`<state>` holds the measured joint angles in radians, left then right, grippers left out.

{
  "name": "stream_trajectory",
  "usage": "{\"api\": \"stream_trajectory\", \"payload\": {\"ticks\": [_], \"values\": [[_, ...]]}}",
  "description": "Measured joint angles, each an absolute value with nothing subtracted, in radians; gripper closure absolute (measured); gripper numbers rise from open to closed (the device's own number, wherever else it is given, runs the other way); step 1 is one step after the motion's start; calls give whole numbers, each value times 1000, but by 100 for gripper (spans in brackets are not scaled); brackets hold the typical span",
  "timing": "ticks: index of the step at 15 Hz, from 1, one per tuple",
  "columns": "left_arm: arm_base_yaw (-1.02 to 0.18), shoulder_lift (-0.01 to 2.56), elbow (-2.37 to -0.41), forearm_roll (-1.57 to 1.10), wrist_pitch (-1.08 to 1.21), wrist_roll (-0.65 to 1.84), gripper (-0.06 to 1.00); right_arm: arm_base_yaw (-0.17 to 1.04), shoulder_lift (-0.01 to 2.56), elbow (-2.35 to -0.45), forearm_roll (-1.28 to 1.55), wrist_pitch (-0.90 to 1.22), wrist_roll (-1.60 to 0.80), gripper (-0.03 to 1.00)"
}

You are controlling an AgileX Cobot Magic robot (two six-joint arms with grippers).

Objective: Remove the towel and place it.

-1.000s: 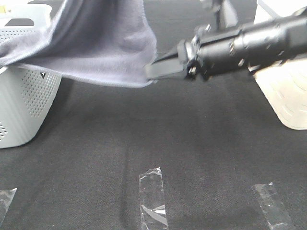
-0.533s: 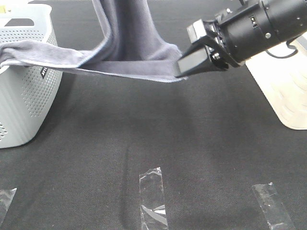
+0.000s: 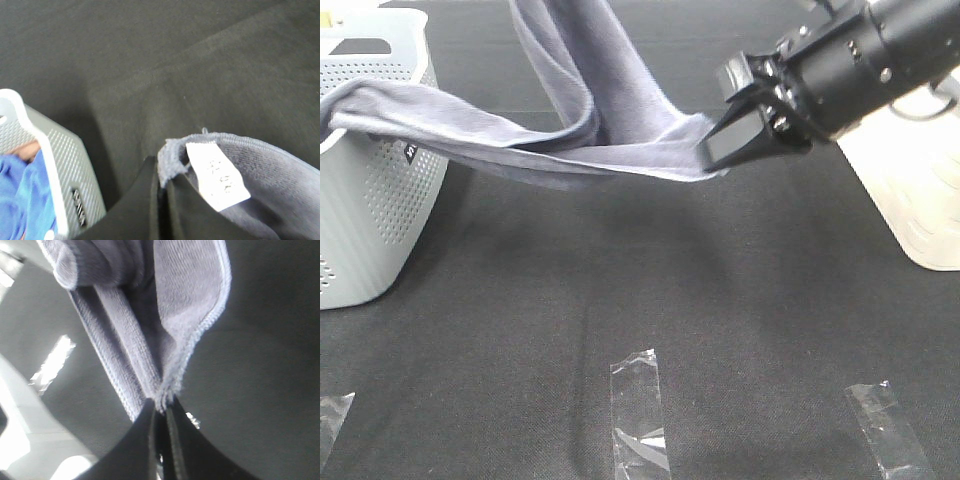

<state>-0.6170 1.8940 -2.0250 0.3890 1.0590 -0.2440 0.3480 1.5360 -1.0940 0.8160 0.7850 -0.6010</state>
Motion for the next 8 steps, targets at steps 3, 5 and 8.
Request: {"api": "stream_trajectory", "payload": {"ticks": [3, 5, 8], "values": [[-607, 1925, -2025, 380, 971, -244, 94, 348, 1536, -1159, 688, 787, -510, 97], [-598, 1944, -2025, 360, 845, -244, 94, 348, 1536, -1255, 461, 790, -358, 97], [-592, 1947, -2025, 355, 675, -244, 94, 348, 1537, -1376, 225, 791, -204, 97]]}}
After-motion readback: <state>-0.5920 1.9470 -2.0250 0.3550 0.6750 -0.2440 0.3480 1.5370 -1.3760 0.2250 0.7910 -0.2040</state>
